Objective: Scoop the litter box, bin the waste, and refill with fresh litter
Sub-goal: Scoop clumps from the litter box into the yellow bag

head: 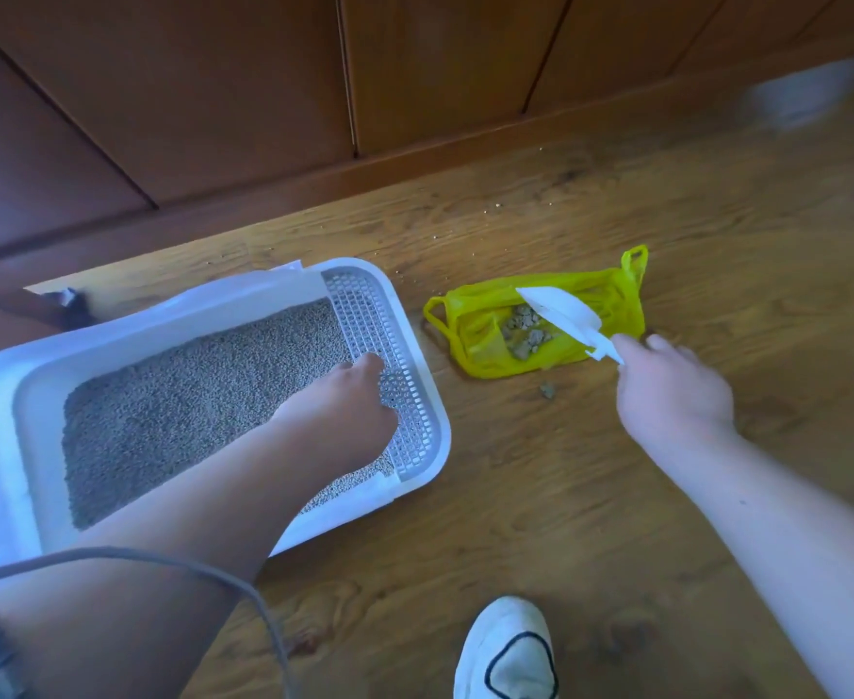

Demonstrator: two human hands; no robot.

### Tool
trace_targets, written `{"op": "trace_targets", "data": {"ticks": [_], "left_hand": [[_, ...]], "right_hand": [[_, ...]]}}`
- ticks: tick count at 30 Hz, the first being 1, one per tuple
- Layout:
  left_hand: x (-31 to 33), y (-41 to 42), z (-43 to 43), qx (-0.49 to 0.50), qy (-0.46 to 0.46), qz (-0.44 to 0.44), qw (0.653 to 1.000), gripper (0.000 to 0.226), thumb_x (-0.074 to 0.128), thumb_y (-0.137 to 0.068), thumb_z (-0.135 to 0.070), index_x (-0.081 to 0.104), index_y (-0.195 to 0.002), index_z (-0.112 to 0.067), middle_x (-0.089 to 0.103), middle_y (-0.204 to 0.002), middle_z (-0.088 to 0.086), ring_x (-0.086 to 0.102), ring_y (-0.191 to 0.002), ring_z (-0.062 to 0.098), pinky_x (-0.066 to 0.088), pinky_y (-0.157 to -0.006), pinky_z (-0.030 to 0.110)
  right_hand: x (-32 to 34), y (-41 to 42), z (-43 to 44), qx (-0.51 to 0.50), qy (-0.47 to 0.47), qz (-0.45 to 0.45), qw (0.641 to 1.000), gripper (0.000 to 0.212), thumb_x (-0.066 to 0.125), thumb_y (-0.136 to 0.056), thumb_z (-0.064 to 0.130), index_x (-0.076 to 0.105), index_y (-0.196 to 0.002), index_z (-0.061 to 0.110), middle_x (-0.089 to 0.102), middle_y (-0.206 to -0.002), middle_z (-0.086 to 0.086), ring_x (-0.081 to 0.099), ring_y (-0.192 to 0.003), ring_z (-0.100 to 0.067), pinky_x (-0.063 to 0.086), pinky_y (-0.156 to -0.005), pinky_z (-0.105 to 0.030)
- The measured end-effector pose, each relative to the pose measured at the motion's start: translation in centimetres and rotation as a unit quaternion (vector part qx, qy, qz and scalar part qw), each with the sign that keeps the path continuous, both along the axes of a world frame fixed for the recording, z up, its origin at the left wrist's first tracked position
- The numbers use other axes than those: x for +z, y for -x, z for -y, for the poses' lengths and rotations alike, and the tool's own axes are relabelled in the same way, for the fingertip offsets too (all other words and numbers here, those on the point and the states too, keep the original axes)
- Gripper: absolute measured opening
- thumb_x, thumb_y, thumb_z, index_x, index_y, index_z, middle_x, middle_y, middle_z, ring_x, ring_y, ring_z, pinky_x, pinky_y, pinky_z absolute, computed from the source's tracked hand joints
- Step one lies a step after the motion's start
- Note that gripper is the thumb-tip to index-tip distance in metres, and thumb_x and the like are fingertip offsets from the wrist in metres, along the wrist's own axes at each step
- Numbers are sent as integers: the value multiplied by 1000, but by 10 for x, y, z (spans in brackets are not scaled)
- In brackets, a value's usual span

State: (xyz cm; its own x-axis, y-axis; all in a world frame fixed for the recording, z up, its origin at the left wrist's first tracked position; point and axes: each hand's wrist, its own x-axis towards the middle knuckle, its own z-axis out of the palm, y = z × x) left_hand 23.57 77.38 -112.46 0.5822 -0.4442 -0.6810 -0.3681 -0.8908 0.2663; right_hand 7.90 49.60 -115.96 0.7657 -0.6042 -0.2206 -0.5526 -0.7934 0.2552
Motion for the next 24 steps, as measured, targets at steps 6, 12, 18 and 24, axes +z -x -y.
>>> {"op": "trace_targets", "data": {"ticks": [6,12,18,24], "left_hand": [[5,-7,-12,13,-1,-4,1000,54,44,-94,-29,28,-146,-27,50,-133,3,60,-99,22,54,-80,40],[12,-15,-37,28,-25,-9,999,47,44,-94,-28,34,-140,-26,56,-126,2,60,-94,21,55,-80,41],[16,-24,-79,35,-60,-16,997,40,43,-95,-29,44,-135,-22,59,-120,2,60,-90,20,55,-80,36],[27,-34,-129,73,-86,-12,994,40,46,-97,-30,48,-135,-18,59,-126,6,57,-97,24,50,-81,33]], "right_hand": [[19,-15,-15,-39,-31,26,998,26,49,-91,22,55,-116,26,59,-100,-7,63,-95,-35,37,-66,-35],[56,-54,-64,-103,-181,60,976,19,46,-86,36,57,-92,23,65,-84,-5,61,-82,-34,43,-64,-35],[78,-109,-125,-23,-343,-32,939,34,52,-83,47,60,-72,16,70,-62,-5,64,-49,-25,50,-51,-37],[103,-144,-171,94,-241,-248,934,50,48,-98,49,72,-76,11,69,-54,0,62,-48,-15,46,-52,-24]]}}
